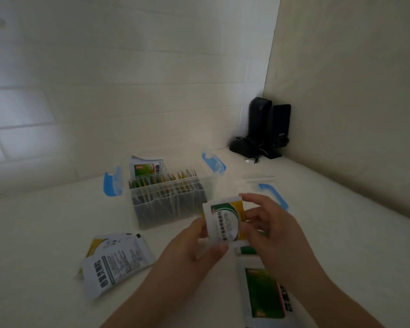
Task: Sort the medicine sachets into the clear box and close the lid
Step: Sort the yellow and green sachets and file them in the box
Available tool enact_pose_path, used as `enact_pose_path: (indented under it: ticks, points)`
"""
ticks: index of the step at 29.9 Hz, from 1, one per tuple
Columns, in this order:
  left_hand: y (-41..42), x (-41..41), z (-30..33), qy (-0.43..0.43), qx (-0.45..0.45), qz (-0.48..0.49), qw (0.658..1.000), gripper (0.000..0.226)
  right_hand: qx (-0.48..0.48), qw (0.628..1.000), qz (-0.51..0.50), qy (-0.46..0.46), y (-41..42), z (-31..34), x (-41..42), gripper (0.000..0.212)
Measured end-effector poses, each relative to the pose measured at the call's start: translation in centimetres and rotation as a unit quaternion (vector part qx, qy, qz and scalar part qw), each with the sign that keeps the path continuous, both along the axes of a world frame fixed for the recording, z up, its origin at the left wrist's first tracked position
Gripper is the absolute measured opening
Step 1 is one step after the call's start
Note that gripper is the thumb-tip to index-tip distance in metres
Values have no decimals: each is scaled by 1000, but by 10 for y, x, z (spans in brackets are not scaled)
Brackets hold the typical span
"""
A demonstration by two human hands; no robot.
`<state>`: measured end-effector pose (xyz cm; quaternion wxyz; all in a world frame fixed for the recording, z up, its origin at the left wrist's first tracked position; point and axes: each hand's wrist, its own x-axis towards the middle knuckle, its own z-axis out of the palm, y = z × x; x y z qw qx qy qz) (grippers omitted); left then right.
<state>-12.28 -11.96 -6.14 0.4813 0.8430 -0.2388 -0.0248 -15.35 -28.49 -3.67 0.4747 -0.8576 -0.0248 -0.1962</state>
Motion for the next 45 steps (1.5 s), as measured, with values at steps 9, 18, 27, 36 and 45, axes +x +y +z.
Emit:
enact_pose_path:
  ticks: [9, 18, 27, 36, 45]
  points:
    - [21, 15, 9, -48, -92, 120, 987, 21, -229, 966, -35, 115, -5, -8, 1, 35]
    - [24, 11, 10, -121, -56, 129, 983, 24, -342, 932, -29, 114, -6, -11, 4, 30]
    - [22, 14, 3, -96, -35, 129, 986, 33, -143, 982, -113, -47, 1, 8, -6, 12]
    - [12, 12, 8, 82, -198, 50, 975, 18, 389, 906, 38, 165, 7, 2, 0, 18]
    - [16, 12, 12, -19, -221, 73, 972, 9, -66, 989, 7, 130, 13, -5, -2, 11]
